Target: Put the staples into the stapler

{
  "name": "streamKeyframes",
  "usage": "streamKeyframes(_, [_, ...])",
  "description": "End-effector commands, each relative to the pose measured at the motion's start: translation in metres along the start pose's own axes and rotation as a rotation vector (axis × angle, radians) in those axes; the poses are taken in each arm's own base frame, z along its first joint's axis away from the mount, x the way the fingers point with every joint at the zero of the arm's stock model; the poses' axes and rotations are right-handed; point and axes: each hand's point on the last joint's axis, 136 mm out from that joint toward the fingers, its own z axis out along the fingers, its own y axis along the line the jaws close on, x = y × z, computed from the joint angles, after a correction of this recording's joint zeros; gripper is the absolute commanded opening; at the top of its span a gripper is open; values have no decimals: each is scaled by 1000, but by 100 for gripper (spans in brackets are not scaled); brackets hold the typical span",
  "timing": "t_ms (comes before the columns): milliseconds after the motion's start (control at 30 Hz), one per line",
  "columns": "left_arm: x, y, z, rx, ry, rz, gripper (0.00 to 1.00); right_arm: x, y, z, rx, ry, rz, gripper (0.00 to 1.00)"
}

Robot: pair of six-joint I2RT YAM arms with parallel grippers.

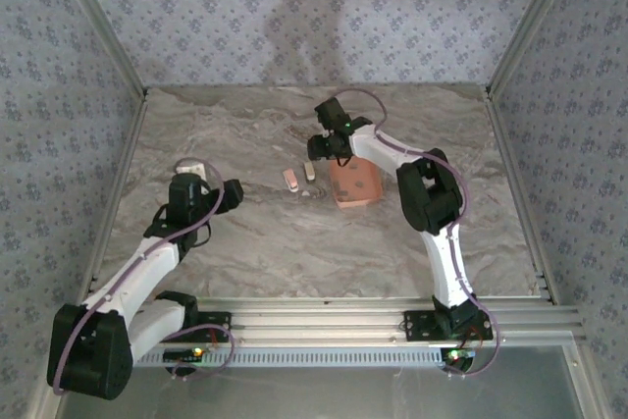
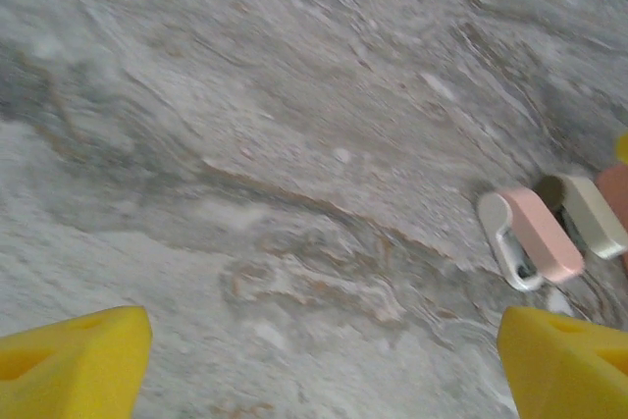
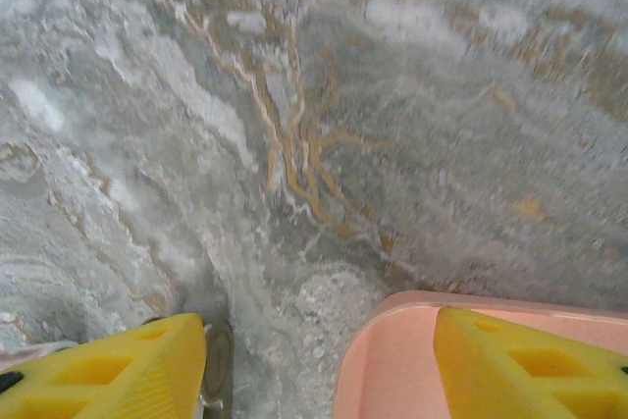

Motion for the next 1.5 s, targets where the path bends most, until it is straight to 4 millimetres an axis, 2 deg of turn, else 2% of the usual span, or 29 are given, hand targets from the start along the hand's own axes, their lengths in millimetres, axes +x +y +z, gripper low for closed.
streamKeyframes(0, [-51,12,-18,-100,-190,35,94,-26,-9,-35,38,-86,-54,64])
streamKeyframes(33, [-60,20,-24,-143,-236,24,98,-31,-12,-47,48,-117,-60,64])
streamKeyframes(100, [-74,34,-37,-212,-318,-13,98,-33,-24,-66,76,-156,-56,67])
streamKeyframes(133, [-80,40,-43,-237,-358,-31,98,-34,-32,-77,93,-176,-47,74])
streamKeyframes(167, [-84,46,-48,-257,-398,-35,98,-34,-42,-88,115,-200,-35,99])
streamKeyframes(267, [-85,66,-54,-346,-469,-34,98,-27,-75,-116,199,-278,-9,100])
streamKeyframes(367, [-83,74,-48,-386,-470,27,98,-13,-109,-141,272,-345,21,100])
streamKeyframes(500, [-78,81,-37,-430,-436,91,98,17,-149,-164,277,-433,94,100])
streamKeyframes(700, [-64,85,-18,-441,-415,230,98,68,-218,-189,437,-494,213,100])
streamKeyframes(800, [-59,87,-10,-443,-408,288,98,92,-243,-197,491,-526,276,100])
streamKeyframes(967, [-50,79,21,-388,-368,385,98,127,-274,-204,597,-561,304,100])
streamKeyframes(1033, [-56,73,31,-348,-391,384,98,138,-283,-201,616,-572,292,100])
streamKeyframes(1133, [-52,73,55,-313,-391,381,98,146,-294,-197,617,-607,292,100])
streamKeyframes(1200, [-46,80,56,-294,-336,339,98,147,-299,-194,603,-638,289,100])
streamKeyframes(1267, [-50,96,58,-278,-407,265,98,140,-300,-191,589,-666,245,100])
streamKeyframes(1333, [-43,107,64,-320,-285,222,98,129,-297,-187,553,-698,232,100])
streamKeyframes(1367, [-53,102,67,-320,-323,247,98,124,-295,-183,531,-704,213,100])
streamKeyframes(1433, [-46,103,69,-328,-285,254,98,115,-294,-173,492,-698,216,100])
streamKeyframes(1467, [-49,102,69,-325,-297,252,98,110,-292,-166,468,-698,205,100])
